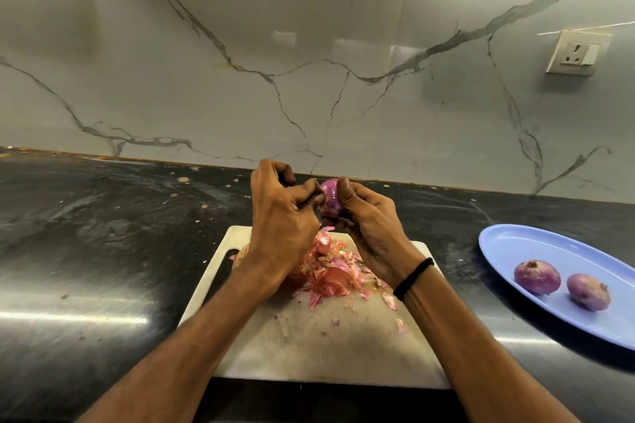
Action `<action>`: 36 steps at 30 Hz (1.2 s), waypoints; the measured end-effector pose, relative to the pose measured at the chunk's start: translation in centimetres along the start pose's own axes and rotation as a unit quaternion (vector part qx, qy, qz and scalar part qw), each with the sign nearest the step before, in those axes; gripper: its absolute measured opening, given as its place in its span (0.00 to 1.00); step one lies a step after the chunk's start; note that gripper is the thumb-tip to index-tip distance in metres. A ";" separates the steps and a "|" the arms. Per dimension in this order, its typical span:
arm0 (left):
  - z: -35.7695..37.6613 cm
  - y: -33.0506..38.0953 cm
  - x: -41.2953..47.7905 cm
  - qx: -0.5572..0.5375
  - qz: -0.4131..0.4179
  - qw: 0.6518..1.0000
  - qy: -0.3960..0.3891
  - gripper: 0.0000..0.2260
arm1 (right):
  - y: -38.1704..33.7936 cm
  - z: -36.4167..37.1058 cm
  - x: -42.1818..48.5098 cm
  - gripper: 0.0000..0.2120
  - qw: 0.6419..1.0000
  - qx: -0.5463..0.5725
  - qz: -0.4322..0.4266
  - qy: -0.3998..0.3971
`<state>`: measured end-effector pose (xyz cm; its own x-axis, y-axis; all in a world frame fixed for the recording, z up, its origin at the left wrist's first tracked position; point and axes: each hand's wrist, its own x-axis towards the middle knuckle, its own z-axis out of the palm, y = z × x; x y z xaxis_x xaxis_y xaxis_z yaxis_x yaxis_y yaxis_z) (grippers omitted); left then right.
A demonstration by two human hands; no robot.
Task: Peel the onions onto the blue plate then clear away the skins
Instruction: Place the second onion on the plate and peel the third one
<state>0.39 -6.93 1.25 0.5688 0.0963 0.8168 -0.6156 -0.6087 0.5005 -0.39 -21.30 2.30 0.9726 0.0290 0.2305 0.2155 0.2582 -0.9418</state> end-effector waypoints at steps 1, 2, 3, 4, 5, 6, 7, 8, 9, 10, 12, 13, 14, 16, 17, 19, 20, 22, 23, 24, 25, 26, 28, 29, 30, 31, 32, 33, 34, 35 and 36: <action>0.0 0.1 -0.1 0.004 0.008 1.000 0.002 0.07 | 0.0 0.0 -0.1 0.24 1.000 0.006 0.008 -0.001; -0.1 0.2 -0.2 0.005 0.011 1.000 0.001 0.06 | 0.0 0.0 -0.1 0.24 1.000 0.018 0.021 -0.001; -0.1 0.3 -0.2 0.005 0.010 1.000 -0.002 0.06 | -0.1 0.0 -0.2 0.24 0.999 0.035 0.037 -0.001; -0.2 0.3 -0.1 0.001 0.006 1.000 -0.007 0.06 | -0.2 0.1 -0.3 0.25 0.997 0.056 0.056 -0.002; -0.2 0.2 0.1 -0.007 -0.005 1.000 -0.010 0.06 | -0.4 0.2 -0.3 0.26 0.994 0.077 0.075 -0.002; -0.3 0.3 0.2 -0.022 -0.023 0.999 -0.010 0.07 | -0.6 0.3 -0.3 0.27 0.991 0.094 0.093 0.000; -0.4 0.3 0.4 -0.038 -0.043 0.998 -0.009 0.07 | -0.8 0.5 -0.3 0.28 0.989 0.102 0.106 0.004; -0.5 0.3 0.4 -0.049 -0.059 0.997 -0.006 0.08 | -0.9 0.7 -0.3 0.28 0.988 0.103 0.113 0.007; -0.5 0.4 0.5 -0.054 -0.067 0.996 -0.003 0.08 | -1.0 0.8 -0.3 0.28 0.988 0.103 0.117 0.010; -0.5 0.4 0.5 -0.054 -0.070 0.996 0.000 0.08 | -1.1 0.9 -0.3 0.29 0.987 0.103 0.120 0.010; -0.4 0.5 0.5 -0.050 -0.066 0.997 0.003 0.09 | -1.2 0.8 -0.3 0.30 0.988 0.100 0.121 0.010; -0.3 0.5 0.6 -0.048 -0.063 0.997 0.004 0.09 | -1.3 0.8 -0.3 0.30 0.988 0.098 0.122 0.013; -0.3 0.5 0.6 -0.048 -0.058 0.997 0.003 0.09 | -1.4 0.7 -0.4 0.30 0.987 0.098 0.124 0.018; -0.3 0.5 0.7 -0.066 -0.047 0.997 -0.011 0.07 | -1.5 0.6 -0.4 0.29 0.986 0.103 0.132 0.028; -0.4 0.5 0.8 -0.083 -0.043 0.995 -0.024 0.07 | -1.5 0.5 -0.4 0.29 0.985 0.106 0.134 0.028; -0.6 0.7 0.8 -0.114 -0.019 0.992 -0.047 0.07 | -1.5 0.4 -0.5 0.26 0.984 0.113 0.133 0.018; -0.7 0.8 0.8 -0.125 -0.005 0.990 -0.057 0.08 | -1.5 0.4 -0.5 0.24 0.985 0.115 0.130 0.012; -0.8 0.9 0.7 -0.127 0.015 0.990 -0.064 0.09 | -1.5 0.3 -0.5 0.23 0.986 0.117 0.121 0.006; -0.7 0.9 0.7 -0.125 0.019 0.990 -0.059 0.09 | -1.4 0.2 -0.4 0.24 0.986 0.119 0.117 0.006; -0.6 0.9 0.5 -0.126 0.018 0.991 -0.050 0.09 | -1.3 0.2 -0.3 0.24 0.986 0.120 0.116 0.003; -0.5 0.8 0.4 -0.129 0.015 0.991 -0.043 0.09 | -1.2 0.1 -0.2 0.26 0.985 0.123 0.117 -0.002; -0.4 0.8 0.3 -0.133 0.013 0.990 -0.038 0.09 | -1.0 0.1 -0.1 0.27 0.985 0.125 0.120 -0.007; -0.2 0.8 0.1 -0.138 0.014 0.990 -0.034 0.07 | -0.7 0.0 0.0 0.29 0.985 0.119 0.122 -0.008; -0.1 0.7 0.0 -0.137 0.018 0.990 -0.035 0.06 | -0.6 -0.1 0.0 0.29 0.986 0.110 0.121 -0.006; 0.1 0.6 0.0 -0.131 0.022 0.990 -0.037 0.05 | -0.6 -0.1 -0.1 0.29 0.988 0.099 0.119 -0.003; 0.2 0.5 -0.1 -0.123 0.027 0.991 -0.040 0.04 | -0.6 -0.1 -0.1 0.29 0.990 0.086 0.116 0.001; 0.4 0.4 -0.1 -0.115 0.032 0.992 -0.043 0.04 | -0.6 0.0 -0.1 0.29 0.991 0.075 0.112 0.004; 0.6 0.1 -0.2 -0.109 0.040 0.992 -0.047 0.05 | -0.5 0.1 -0.1 0.29 0.992 0.069 0.109 0.005; 0.7 0.0 -0.2 -0.100 0.049 0.992 -0.052 0.06 | -0.5 0.1 -0.2 0.28 0.992 0.068 0.106 0.003; 1.0 -0.2 -0.3 -0.084 0.060 0.993 -0.058 0.08 | -0.4 0.2 -0.1 0.27 0.992 0.073 0.107 0.001; 1.2 -0.3 -0.4 -0.064 0.071 0.993 -0.065 0.09 | -0.3 0.2 -0.1 0.26 0.990 0.083 0.110 -0.001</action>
<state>0.97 -7.77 0.44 0.5310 -0.0906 0.8425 -0.7545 -0.5032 0.4214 -0.62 -21.23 2.63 0.9943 0.1039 0.0243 -0.0195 0.4010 -0.9159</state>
